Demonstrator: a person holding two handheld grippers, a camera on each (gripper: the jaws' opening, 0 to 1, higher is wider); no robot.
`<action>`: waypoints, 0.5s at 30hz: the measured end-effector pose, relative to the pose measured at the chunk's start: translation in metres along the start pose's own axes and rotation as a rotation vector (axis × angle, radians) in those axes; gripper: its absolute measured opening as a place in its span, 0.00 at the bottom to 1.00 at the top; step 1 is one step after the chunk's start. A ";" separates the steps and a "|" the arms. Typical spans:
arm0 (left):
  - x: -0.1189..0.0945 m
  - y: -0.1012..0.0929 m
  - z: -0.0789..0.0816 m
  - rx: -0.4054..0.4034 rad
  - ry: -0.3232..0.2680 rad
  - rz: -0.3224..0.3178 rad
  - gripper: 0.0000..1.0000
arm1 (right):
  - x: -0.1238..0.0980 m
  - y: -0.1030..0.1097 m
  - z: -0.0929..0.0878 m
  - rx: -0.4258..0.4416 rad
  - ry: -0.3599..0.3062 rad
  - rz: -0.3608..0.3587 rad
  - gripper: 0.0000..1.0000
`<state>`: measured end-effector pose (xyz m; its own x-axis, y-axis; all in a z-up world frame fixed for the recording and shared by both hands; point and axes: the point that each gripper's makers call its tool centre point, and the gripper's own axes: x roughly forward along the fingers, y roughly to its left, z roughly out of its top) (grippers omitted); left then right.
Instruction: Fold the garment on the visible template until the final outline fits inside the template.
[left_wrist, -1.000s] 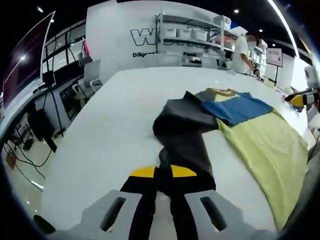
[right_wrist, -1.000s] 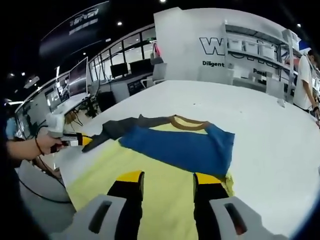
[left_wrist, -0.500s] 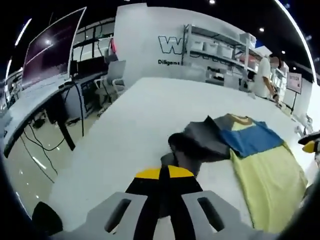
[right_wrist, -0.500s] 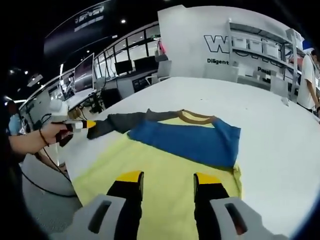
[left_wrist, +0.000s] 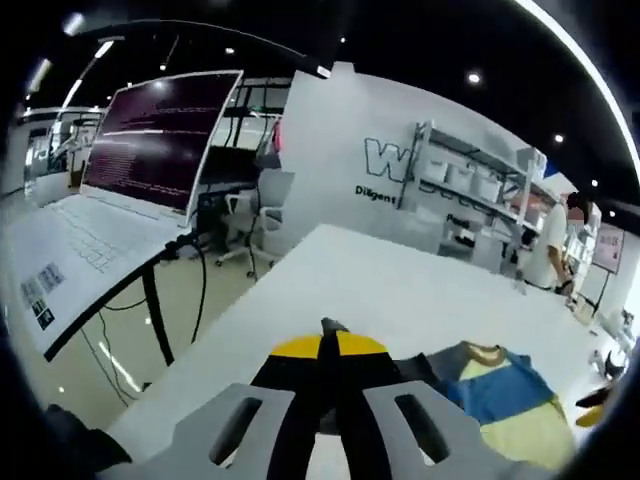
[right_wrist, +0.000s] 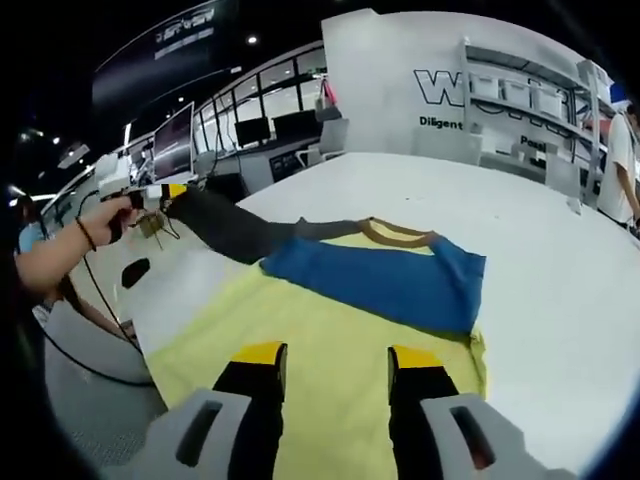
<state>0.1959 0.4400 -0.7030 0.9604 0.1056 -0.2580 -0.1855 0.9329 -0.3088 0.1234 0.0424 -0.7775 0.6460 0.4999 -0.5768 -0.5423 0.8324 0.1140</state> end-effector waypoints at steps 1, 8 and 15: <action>0.000 -0.005 0.004 -0.025 -0.007 -0.010 0.00 | 0.000 0.000 0.000 -0.001 0.000 0.001 0.36; -0.001 -0.049 0.004 -0.118 0.009 -0.114 0.00 | -0.002 -0.003 0.001 0.001 -0.003 -0.004 0.37; -0.004 -0.102 0.003 -0.130 0.015 -0.257 0.00 | -0.004 -0.006 -0.002 0.000 -0.003 -0.010 0.37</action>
<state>0.2115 0.3458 -0.6674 0.9762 -0.1346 -0.1698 0.0372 0.8763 -0.4803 0.1228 0.0352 -0.7770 0.6527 0.4924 -0.5758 -0.5361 0.8372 0.1082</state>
